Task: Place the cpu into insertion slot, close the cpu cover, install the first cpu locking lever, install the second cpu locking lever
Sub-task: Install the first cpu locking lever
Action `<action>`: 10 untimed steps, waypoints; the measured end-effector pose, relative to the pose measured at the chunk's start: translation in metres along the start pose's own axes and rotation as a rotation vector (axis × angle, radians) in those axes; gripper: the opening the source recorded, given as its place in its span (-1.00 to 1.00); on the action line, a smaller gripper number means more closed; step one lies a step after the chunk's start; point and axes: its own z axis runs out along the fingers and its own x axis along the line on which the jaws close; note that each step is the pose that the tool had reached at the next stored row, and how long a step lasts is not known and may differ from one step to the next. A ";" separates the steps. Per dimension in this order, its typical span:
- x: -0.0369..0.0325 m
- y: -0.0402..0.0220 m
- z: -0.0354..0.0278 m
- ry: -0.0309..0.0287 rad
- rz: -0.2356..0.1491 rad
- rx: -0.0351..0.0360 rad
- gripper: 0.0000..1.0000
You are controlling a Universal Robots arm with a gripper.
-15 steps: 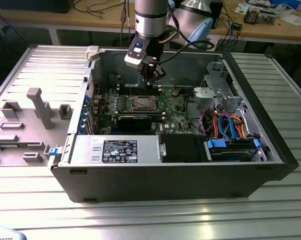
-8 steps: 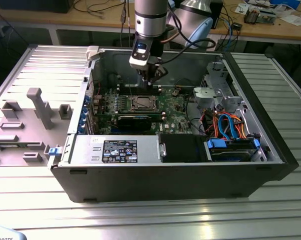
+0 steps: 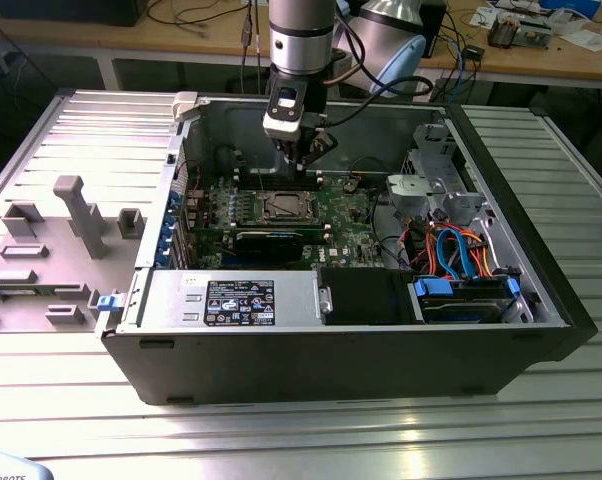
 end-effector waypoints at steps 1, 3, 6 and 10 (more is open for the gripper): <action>0.0000 0.0000 0.0000 0.0000 0.000 -0.0001 -0.79; -0.0002 -0.0003 0.0000 0.0000 -0.001 -0.0002 -0.79; -0.0007 -0.0007 0.0001 -0.0001 -0.015 -0.0009 -0.79; -0.0007 -0.0007 0.0001 -0.0002 -0.087 -0.0049 -0.79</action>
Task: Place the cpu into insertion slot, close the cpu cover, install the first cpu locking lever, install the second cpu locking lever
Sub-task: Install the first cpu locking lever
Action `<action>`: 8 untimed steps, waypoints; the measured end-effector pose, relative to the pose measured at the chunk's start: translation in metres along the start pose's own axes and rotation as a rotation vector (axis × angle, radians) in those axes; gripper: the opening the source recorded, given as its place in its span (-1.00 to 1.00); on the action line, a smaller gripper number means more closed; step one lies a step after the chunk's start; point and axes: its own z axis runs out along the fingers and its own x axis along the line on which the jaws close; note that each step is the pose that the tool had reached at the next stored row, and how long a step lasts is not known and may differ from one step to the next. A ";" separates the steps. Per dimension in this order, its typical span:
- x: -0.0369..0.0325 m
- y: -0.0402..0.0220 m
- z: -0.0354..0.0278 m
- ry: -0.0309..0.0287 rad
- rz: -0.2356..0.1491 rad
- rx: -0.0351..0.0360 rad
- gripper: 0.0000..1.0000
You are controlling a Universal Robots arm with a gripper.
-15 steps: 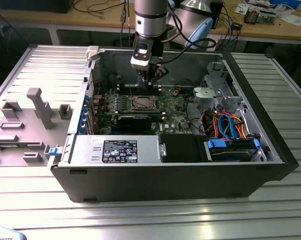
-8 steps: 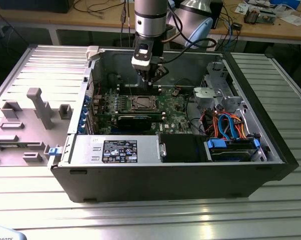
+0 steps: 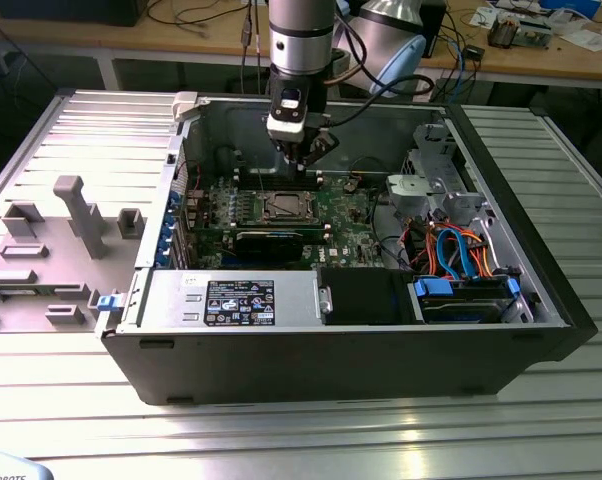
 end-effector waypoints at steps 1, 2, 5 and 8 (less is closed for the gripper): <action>0.0000 0.0000 0.0000 0.0000 -0.020 -0.0010 -0.79; 0.0000 0.0000 0.0000 0.0000 -0.042 -0.0022 -0.79; 0.0000 0.0000 0.0001 -0.0001 -0.106 -0.0057 -0.79; 0.0000 0.0000 0.0002 -0.0002 -0.213 -0.0114 -0.79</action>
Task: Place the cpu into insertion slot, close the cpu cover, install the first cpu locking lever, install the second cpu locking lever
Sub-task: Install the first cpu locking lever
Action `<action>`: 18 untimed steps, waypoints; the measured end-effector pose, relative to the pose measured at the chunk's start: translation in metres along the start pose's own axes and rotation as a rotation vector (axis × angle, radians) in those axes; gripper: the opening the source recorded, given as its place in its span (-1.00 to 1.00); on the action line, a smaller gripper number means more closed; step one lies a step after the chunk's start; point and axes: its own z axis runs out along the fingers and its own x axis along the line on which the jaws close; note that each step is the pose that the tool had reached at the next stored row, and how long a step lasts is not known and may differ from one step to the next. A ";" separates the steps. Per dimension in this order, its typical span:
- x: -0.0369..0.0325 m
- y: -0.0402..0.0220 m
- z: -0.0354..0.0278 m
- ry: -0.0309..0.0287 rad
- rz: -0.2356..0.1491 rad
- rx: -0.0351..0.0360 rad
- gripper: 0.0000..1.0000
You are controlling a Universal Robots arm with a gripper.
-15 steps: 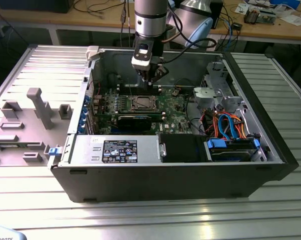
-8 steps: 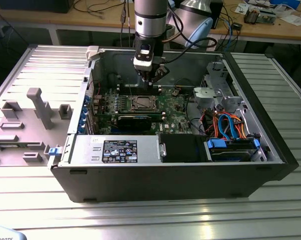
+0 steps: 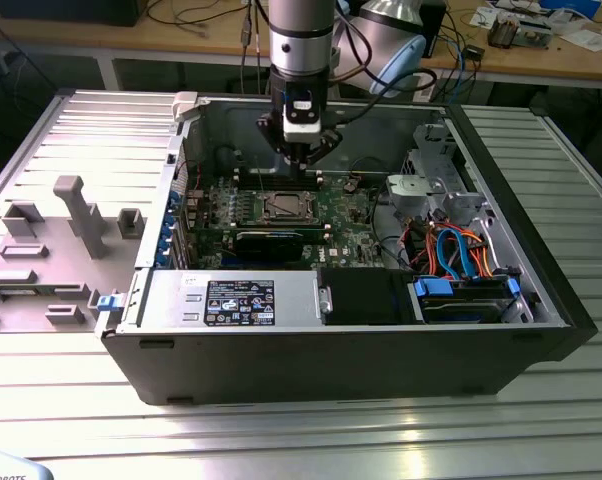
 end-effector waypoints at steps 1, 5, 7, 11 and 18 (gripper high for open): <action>0.0000 0.0000 0.0001 0.0000 -0.052 -0.0029 -0.79; 0.0000 0.0000 0.0002 -0.0001 -0.163 -0.0088 -0.79; 0.0000 0.0000 0.0002 -0.0001 -0.201 -0.0108 -0.79; 0.0000 0.0000 0.0003 -0.0002 -0.241 -0.0130 -0.79; 0.0000 0.0000 0.0002 -0.0001 -0.242 -0.0130 -0.79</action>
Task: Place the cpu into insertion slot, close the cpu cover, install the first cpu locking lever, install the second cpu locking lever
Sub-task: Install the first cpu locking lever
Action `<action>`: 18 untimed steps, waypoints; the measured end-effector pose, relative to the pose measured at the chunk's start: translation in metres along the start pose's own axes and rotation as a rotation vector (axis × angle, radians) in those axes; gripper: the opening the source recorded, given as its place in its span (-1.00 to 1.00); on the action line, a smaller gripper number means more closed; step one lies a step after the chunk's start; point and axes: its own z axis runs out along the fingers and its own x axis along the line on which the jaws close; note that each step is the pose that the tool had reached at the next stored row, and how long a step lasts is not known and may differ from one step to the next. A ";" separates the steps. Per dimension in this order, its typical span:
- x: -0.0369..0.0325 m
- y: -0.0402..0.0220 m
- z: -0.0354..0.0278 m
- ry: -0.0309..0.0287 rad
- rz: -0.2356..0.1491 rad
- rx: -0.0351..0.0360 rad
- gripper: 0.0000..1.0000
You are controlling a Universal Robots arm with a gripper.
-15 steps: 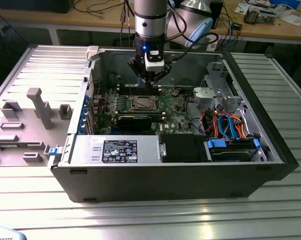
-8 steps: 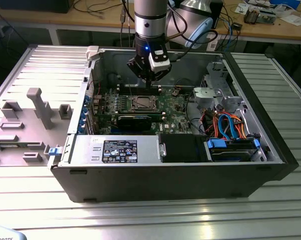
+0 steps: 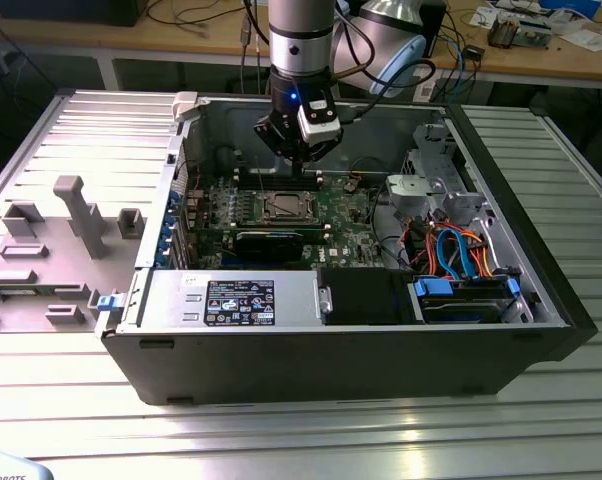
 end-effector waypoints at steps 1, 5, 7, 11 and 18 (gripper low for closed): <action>0.0000 0.0000 0.0000 -0.0001 0.000 0.0000 -0.79; 0.0000 0.0000 0.0000 0.0000 -0.008 -0.0005 -0.79; 0.0000 0.0000 0.0001 -0.0001 -0.041 -0.0023 -0.79; 0.0001 0.0000 0.0003 -0.0001 -0.100 -0.0054 -0.79; 0.0002 -0.0001 0.0003 -0.0001 -0.103 -0.0056 -0.79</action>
